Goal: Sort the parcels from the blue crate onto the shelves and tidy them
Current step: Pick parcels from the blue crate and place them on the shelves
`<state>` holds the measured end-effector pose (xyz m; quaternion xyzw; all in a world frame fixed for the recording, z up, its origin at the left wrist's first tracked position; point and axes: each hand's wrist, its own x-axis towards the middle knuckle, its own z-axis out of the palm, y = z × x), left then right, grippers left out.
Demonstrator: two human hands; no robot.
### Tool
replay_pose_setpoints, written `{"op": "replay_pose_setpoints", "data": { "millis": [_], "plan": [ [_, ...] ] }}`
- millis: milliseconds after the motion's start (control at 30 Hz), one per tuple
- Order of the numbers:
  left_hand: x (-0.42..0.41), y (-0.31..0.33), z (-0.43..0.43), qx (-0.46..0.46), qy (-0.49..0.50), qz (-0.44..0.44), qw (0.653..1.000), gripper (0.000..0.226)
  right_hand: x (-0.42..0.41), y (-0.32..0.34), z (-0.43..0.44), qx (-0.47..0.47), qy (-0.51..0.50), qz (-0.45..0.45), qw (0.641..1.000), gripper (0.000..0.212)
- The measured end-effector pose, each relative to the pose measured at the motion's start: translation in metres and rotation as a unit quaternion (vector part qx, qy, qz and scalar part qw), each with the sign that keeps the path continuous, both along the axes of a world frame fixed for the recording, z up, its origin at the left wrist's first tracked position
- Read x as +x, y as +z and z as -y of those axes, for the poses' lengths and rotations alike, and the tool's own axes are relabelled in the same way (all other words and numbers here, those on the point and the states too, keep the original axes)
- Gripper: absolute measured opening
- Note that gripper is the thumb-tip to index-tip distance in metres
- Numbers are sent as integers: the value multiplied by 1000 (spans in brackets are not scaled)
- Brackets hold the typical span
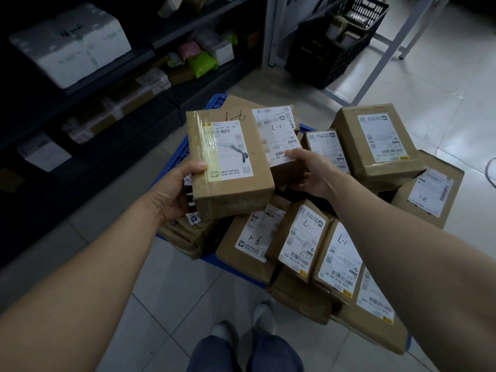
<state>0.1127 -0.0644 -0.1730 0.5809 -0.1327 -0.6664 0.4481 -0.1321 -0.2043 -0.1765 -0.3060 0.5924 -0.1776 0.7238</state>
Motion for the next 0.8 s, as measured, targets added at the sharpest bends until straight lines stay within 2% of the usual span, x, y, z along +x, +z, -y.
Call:
{"op": "replay_pose_setpoints", "data": {
  "millis": [67, 167, 200, 300, 333, 400, 500, 533, 600, 633, 700, 733, 800],
  "plan": [
    [1, 10, -2, 7, 12, 5, 1000, 71, -2, 14, 0, -8, -22, 10, 1000, 25],
    [2, 31, -6, 14, 11, 13, 1000, 74, -5, 40, -1, -23, -15, 2, 1000, 34],
    [3, 38, -7, 16, 10, 11, 1000, 69, -6, 50, -1, -25, -11, -12, 1000, 35],
    [3, 71, -13, -8, 3, -6, 1000, 31, -7, 86, -2, -51, 5, -43, 998, 32],
    [5, 84, -16, -10, -1, -8, 1000, 27, -5, 100, -3, -63, 10, -45, 997, 33],
    [11, 107, -23, -20, -3, -4, 1000, 32, 2, 128, -5, -88, 9, -44, 995, 51],
    [23, 143, -35, -22, 15, 26, 999, 58, 16, 166, -9, -123, 9, -39, 992, 94],
    [27, 154, -39, -23, 20, 31, 999, 58, 20, 175, -8, -137, 11, -35, 990, 108],
    [33, 177, -51, -42, 25, 34, 998, 43, 30, 197, -12, -152, 16, -25, 988, 129],
    [37, 186, -57, -50, 29, 36, 998, 39, 37, 211, -17, -167, 13, -20, 986, 126],
    [46, 202, -71, -67, 50, 45, 995, 44, 48, 237, -26, -199, 13, -23, 980, 105],
    [50, 211, -78, -72, 62, 50, 994, 50, 52, 246, -28, -207, 21, -31, 978, 103],
    [56, 226, -95, -83, 86, 54, 991, 55, 64, 262, -33, -221, 58, -40, 973, 111]
  ]
}}
